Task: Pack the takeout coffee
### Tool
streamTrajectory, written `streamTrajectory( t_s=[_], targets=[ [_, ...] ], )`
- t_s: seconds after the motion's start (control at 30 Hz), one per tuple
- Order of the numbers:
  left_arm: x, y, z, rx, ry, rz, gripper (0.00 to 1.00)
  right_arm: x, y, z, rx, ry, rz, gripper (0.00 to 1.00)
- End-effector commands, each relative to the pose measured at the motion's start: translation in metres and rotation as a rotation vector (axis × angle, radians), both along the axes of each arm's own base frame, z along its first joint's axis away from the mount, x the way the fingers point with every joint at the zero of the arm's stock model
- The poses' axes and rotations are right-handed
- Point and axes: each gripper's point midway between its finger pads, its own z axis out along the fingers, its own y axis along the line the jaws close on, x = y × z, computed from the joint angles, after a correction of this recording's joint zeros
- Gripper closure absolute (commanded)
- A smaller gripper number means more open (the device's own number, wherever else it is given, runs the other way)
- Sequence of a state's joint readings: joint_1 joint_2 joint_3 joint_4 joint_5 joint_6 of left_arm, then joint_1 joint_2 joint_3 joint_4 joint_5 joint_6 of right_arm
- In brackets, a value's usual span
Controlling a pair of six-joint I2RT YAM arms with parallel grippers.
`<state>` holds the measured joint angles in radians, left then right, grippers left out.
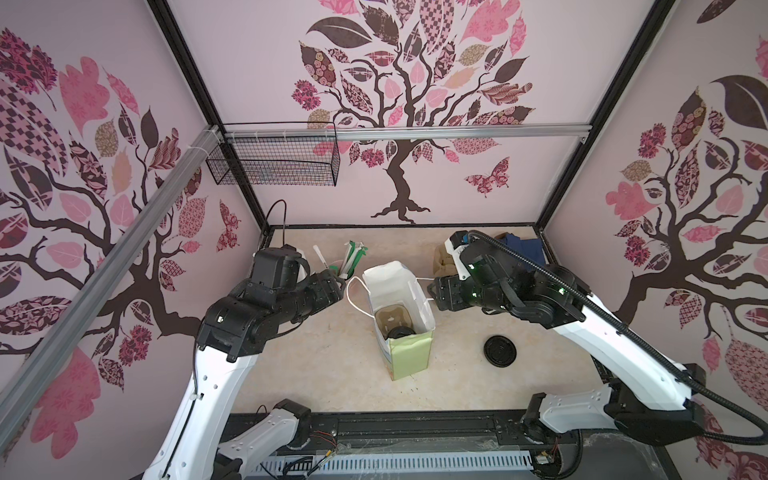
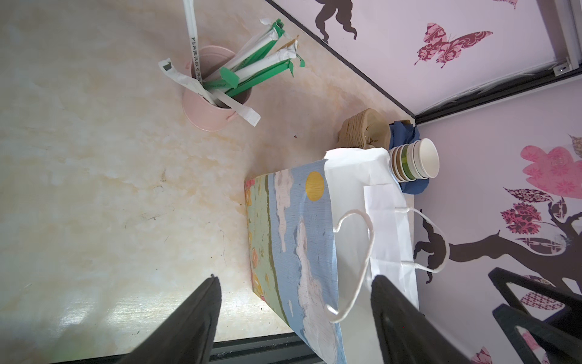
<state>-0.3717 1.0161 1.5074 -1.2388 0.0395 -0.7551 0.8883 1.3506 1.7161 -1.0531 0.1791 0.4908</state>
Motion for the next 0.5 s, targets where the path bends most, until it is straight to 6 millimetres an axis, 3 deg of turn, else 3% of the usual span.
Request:
streamTrajectory(
  t_s=[0.0,0.27,0.47],
  targets=[
    [0.004,0.021,0.011,0.063,-0.044,0.09,0.22,0.012,0.0,0.003,0.024,0.023,0.009,0.26],
    [0.012,0.053,-0.001,0.221,0.012,0.213,0.25,0.032,-0.012,-0.002,-0.006,0.017,-0.064,0.25],
    [0.032,0.048,-0.016,0.274,0.048,0.173,0.29,0.037,-0.03,-0.003,0.022,0.01,-0.131,0.26]
  ],
)
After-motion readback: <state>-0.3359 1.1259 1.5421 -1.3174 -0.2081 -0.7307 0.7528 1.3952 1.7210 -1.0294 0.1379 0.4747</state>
